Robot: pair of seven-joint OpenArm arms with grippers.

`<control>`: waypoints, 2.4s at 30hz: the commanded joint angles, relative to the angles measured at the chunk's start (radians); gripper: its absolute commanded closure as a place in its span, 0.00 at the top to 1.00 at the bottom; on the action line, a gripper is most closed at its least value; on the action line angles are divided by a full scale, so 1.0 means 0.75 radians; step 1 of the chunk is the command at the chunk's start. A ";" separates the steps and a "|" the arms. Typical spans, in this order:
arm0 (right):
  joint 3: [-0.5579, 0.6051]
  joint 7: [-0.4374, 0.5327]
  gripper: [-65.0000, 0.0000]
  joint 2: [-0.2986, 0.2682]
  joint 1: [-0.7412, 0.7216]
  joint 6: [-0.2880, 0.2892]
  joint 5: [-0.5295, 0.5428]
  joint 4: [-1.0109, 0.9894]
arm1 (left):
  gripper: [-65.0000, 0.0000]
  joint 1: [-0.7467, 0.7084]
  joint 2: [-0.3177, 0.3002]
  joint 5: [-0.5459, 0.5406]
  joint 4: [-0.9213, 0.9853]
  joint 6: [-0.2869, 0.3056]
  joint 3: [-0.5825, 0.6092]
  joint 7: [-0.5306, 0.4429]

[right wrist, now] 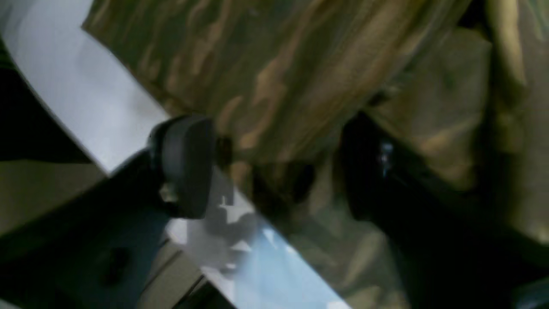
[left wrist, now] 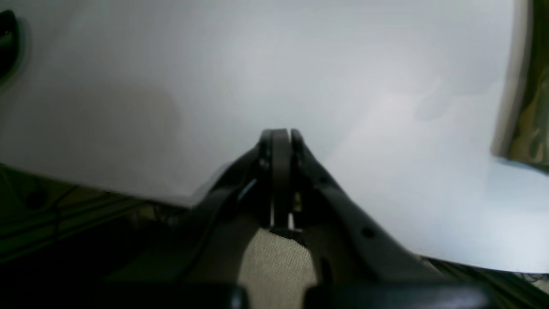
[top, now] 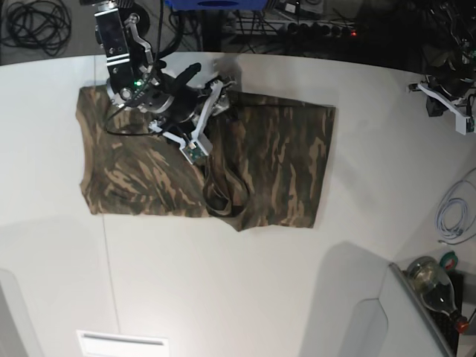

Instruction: Layout the t-shirt on the table in an organized manner, then fold the t-shirt properly

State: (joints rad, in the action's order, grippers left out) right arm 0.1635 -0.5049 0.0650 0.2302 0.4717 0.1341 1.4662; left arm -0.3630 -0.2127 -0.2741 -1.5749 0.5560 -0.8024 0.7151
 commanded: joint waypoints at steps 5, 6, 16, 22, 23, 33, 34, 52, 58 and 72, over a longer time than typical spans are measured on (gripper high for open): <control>0.010 0.024 0.01 0.017 0.040 0.017 0.025 0.094 | 0.00 -0.002 -0.028 -0.012 -0.019 0.002 -0.009 -0.026; 0.010 0.022 0.05 0.025 0.054 0.017 0.025 0.125 | 0.00 -0.002 -0.028 -0.012 -0.019 0.002 -0.009 -0.026; 0.092 -0.156 0.00 0.039 0.144 0.008 0.082 0.360 | 0.00 0.039 -0.033 -0.002 0.045 0.002 -0.007 -0.026; 0.027 -0.152 0.01 0.043 0.146 0.008 0.086 0.241 | 0.00 0.064 -0.035 -0.002 0.084 0.004 -0.007 -0.026; 0.027 -0.144 0.01 0.041 0.146 0.008 0.086 0.237 | 0.00 0.064 -0.035 -0.002 0.084 0.004 -0.007 -0.026; 0.027 -0.073 0.00 0.041 0.134 0.008 0.086 0.186 | 0.00 0.082 -0.035 -0.002 0.084 0.004 -0.007 -0.026; 0.027 -0.073 0.01 0.041 0.130 0.008 0.086 0.184 | 0.00 0.082 -0.035 -0.002 0.084 0.004 -0.007 -0.026; -0.604 -0.073 0.73 0.015 0.169 -0.049 0.098 0.495 | 0.00 0.137 -0.078 -0.012 0.041 0.004 0.291 -0.030; -1.023 -0.218 0.86 -0.073 -0.028 -0.016 0.479 0.272 | 0.00 0.248 0.002 -0.004 -0.049 0.004 0.600 -0.030; -1.187 -0.431 0.86 -0.262 -0.200 0.158 0.792 -0.272 | 0.00 0.577 0.158 0.000 0.511 -0.333 1.321 -0.302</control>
State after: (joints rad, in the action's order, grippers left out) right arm -0.7265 -0.8406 -0.1169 0.0917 0.5709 0.7071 1.2510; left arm 0.0502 -0.0940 -0.2615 -1.1713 0.2981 0.1921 0.5022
